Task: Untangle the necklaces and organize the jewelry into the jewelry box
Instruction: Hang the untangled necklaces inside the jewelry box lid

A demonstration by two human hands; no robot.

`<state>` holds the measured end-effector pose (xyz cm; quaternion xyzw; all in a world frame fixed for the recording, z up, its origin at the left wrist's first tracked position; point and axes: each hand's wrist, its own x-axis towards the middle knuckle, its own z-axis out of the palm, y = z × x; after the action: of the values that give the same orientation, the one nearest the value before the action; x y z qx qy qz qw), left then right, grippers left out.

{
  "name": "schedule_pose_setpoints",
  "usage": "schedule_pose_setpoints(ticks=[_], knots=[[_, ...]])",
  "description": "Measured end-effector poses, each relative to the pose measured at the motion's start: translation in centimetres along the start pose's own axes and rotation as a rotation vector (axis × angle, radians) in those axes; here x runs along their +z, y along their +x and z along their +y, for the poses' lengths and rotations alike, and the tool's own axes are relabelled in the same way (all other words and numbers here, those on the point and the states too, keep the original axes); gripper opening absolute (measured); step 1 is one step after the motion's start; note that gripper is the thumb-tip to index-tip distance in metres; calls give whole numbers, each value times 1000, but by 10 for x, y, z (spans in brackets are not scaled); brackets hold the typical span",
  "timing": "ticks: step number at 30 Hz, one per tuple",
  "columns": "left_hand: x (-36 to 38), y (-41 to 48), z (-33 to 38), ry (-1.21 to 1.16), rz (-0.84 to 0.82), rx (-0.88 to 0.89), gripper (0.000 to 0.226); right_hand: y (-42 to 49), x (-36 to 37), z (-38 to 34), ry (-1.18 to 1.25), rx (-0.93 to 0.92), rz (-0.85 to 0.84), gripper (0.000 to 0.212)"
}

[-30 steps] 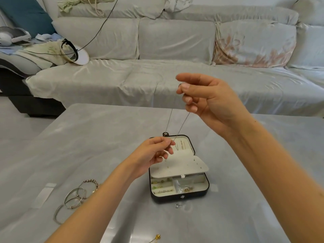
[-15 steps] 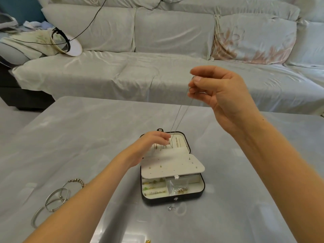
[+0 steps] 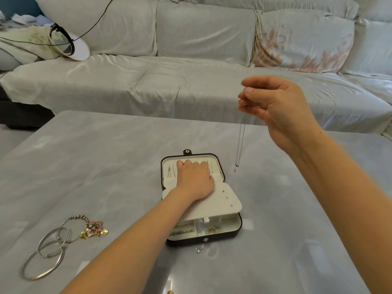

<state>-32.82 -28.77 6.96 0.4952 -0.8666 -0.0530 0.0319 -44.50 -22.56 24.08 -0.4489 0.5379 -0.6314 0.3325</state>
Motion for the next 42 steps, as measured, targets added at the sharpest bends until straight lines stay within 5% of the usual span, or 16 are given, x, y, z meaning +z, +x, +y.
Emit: schedule_pose_setpoints(ticks=[12,31,42], knots=[[22,-17,1,-141,579,126,8,5,4,-11,11,-39,-25,16],[20,-22,0,-275,627,134,4,10,14,11,-75,-4,-47,16],[17,-25,2,-263,623,122,8,4,8,50,-572,-55,-146,19]])
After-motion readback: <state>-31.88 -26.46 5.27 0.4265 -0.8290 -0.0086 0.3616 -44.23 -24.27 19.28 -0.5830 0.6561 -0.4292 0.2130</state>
